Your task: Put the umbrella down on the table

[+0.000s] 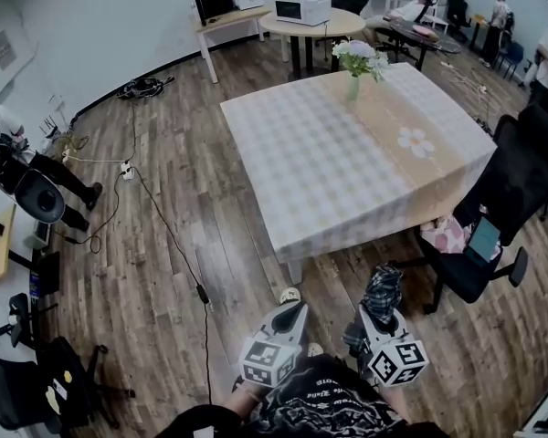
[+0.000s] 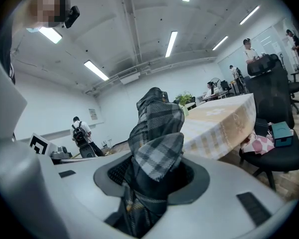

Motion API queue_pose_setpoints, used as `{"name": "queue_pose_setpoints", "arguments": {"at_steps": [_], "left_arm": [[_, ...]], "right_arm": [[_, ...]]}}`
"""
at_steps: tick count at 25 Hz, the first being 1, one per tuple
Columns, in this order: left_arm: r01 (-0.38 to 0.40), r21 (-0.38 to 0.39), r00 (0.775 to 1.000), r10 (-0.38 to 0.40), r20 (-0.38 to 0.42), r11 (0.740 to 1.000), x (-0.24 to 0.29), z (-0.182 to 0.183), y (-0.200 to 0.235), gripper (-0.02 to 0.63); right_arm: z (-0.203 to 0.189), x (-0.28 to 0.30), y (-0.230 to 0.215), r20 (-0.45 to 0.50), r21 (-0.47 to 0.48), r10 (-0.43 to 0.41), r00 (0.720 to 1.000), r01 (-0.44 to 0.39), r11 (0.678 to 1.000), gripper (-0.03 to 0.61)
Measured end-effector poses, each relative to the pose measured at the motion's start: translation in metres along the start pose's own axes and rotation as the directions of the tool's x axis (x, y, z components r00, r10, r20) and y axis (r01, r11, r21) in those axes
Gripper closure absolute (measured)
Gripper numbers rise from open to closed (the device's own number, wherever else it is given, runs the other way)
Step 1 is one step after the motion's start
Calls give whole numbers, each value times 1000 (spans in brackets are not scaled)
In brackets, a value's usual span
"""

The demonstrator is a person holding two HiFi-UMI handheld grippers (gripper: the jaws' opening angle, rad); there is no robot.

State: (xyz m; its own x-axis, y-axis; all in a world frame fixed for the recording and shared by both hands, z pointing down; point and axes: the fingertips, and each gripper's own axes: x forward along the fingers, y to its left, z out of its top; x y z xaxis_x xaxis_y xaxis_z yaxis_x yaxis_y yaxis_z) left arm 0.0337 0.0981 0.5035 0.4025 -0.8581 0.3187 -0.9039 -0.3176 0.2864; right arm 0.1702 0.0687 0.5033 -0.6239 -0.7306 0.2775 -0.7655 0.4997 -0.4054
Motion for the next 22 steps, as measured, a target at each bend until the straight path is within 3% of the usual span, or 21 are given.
{"name": "queue_pose_setpoints", "arguments": {"at_steps": [5,22], "left_arm": [[36,11,999,-36,-13,999,20,2,0,595],[163,61,986,-161,-33,985,128,71,82,595]], "right_arm": [[4,2,-9,13,23,-29,999,29,999,399],[57,101,-38,68,43,-168,983,165,985,399]]}}
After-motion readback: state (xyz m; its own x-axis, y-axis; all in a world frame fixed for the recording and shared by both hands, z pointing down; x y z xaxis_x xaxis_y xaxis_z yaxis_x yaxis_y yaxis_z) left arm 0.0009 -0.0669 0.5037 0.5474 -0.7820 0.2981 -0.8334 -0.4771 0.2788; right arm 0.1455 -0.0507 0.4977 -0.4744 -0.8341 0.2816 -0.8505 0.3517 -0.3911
